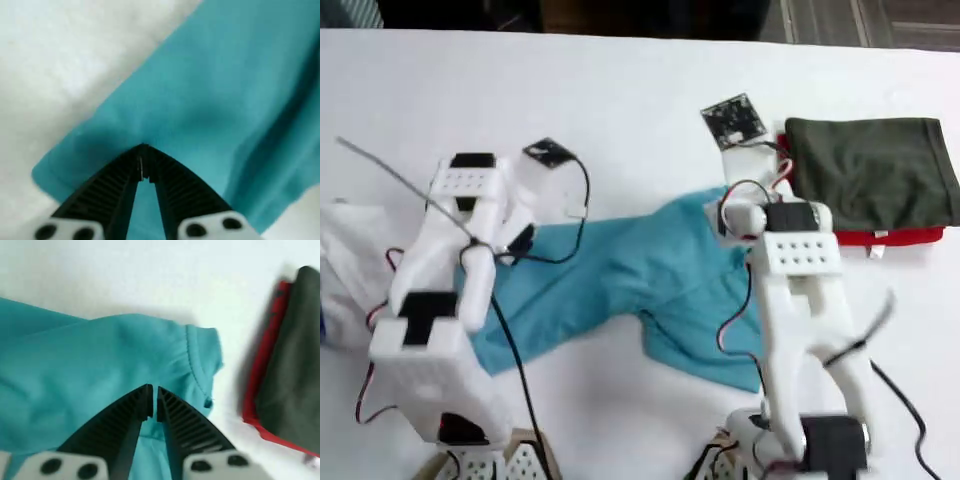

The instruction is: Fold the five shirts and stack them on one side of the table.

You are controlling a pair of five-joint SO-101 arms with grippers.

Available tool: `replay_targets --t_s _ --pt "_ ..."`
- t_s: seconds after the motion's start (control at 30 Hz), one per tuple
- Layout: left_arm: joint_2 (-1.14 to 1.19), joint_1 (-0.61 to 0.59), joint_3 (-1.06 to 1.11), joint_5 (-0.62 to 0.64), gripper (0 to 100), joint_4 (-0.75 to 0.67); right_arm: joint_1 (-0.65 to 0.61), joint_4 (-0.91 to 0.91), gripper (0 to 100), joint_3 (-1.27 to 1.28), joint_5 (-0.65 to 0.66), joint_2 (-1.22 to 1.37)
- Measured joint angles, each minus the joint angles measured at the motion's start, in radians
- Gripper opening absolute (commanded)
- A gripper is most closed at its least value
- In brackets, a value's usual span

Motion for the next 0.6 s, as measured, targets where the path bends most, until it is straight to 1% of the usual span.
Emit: replay_targets --t_s 0.2,0.3,0.4,0.6 --pt "0.192 -0.103 -0.215 0.006 3 0.009 0.063 -0.066 2.1 0.002 0.000 0.255" --pt "0.279 -0.137 -0.358 0.008 3 0.058 0.103 -0.078 2.1 0.002 0.018 0.342" --pt "0.353 -0.141 -0.503 0.008 3 0.133 0.127 -0.083 2.1 -0.002 0.060 0.377" --pt "0.502 -0.143 -0.824 0.009 3 0.244 0.144 -0.060 2.1 -0.003 0.075 0.379"
